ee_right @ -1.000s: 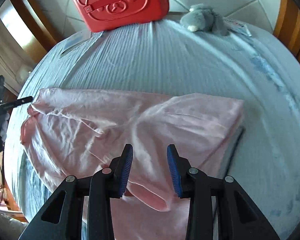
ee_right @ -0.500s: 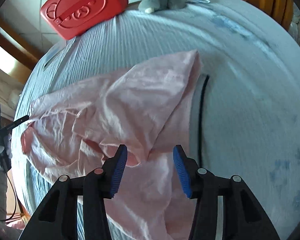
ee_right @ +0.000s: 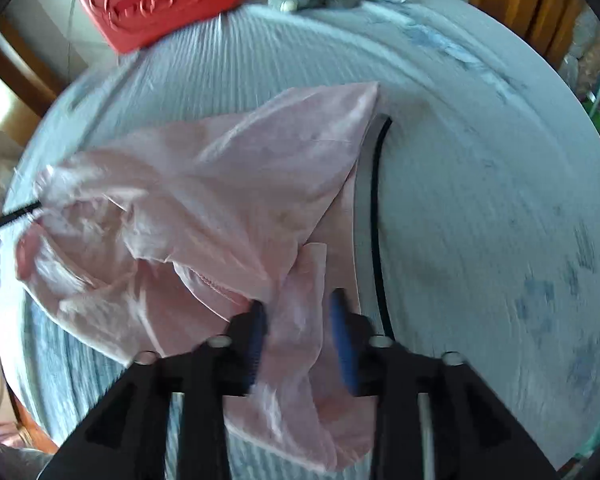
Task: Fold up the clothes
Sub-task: 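Fold the shirt side over toward the middle and open both grippers, then move both open grippers to the hem end of the lengthwise-folded shirt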
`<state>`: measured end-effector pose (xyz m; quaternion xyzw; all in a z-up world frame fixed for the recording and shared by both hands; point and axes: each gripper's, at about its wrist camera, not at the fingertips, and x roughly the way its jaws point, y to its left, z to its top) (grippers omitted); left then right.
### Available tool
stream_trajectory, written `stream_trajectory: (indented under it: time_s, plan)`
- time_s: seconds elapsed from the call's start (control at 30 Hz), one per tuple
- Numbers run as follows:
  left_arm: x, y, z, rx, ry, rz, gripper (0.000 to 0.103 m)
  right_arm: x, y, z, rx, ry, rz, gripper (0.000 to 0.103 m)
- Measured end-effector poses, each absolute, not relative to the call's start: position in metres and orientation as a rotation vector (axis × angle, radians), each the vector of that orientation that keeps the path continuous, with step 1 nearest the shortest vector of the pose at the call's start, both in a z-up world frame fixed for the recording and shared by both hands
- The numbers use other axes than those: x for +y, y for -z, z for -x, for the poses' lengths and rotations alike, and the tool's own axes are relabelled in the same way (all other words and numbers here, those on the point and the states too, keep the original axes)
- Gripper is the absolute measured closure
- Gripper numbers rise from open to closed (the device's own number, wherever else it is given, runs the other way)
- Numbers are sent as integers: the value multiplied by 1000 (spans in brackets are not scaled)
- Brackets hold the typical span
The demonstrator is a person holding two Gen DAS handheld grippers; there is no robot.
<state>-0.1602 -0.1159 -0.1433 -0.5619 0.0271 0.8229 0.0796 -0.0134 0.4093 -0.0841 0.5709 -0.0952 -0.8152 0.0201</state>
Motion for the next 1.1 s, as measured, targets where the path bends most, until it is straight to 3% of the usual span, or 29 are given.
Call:
stream_trajectory:
  time_s: [0.27,0.33,0.4,0.67,0.9,1.1]
  plan:
    - [-118,135,147,81,-2472,1672,77,417,85,-5,-439,2500,-1756,67]
    - [-118,134,144,82,-2469,1674,77,426,84,-8,-591,2478,-1720,57]
    - [-119,132,142,81,-2471,1669,77,429,83,-12,-677,2407,-1692,54]
    - [-119,122,138,83,-2483,1641,77,424,40,-21,-482,2570,-1538,51]
    - [-108,133,160,118,-2488,1651,77,353,69,19,-157,2475,-1576,52]
    - [-105,131,163,247,-2538,1673,76,351,103,18,9,2446,-1855,53]
